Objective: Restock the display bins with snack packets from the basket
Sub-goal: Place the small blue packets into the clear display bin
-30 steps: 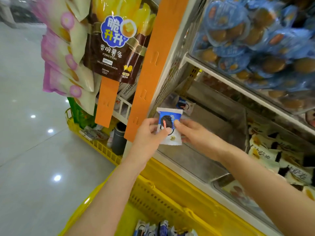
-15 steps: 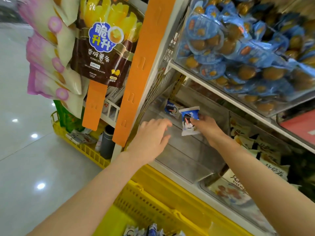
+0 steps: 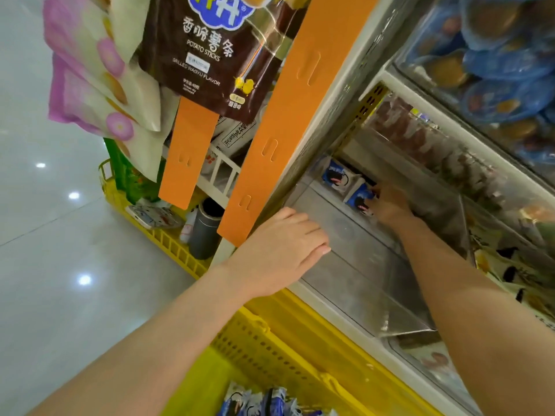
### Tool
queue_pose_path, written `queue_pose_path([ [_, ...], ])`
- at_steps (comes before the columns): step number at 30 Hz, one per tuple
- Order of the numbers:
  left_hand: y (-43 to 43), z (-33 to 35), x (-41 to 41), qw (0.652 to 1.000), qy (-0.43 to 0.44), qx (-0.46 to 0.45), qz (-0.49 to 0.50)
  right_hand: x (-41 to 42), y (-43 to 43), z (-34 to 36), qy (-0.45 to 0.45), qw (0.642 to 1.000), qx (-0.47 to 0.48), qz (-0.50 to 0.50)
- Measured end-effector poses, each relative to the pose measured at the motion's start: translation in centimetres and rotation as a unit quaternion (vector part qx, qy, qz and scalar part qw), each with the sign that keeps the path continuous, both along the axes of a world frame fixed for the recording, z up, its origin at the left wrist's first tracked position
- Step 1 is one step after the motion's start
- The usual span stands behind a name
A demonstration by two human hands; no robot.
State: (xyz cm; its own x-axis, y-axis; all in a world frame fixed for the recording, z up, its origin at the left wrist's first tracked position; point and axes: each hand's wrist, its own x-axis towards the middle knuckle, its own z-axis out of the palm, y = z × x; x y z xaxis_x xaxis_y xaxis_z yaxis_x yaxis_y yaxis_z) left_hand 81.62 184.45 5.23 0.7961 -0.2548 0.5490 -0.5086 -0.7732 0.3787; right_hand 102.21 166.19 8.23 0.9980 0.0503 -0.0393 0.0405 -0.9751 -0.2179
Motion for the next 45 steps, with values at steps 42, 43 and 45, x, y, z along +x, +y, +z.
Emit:
queue_pose_path([
  [42, -10.1, -7.1, -11.4, 0.973, 0.217, 0.023, 0.079, -31.3, -12.2, -11.8, -0.022, 0.983, 0.036, 0.177],
  [43, -10.9, -8.9, -12.0, 0.962, 0.26, 0.036, 0.071, -31.4, -12.8, -13.7, 0.025, 0.987, 0.016, 0.155],
  [45, -12.3, -12.2, -13.1, 0.937, 0.338, 0.064, 0.054, -31.8, -14.0, -17.0, 0.112, 0.988, -0.021, 0.106],
])
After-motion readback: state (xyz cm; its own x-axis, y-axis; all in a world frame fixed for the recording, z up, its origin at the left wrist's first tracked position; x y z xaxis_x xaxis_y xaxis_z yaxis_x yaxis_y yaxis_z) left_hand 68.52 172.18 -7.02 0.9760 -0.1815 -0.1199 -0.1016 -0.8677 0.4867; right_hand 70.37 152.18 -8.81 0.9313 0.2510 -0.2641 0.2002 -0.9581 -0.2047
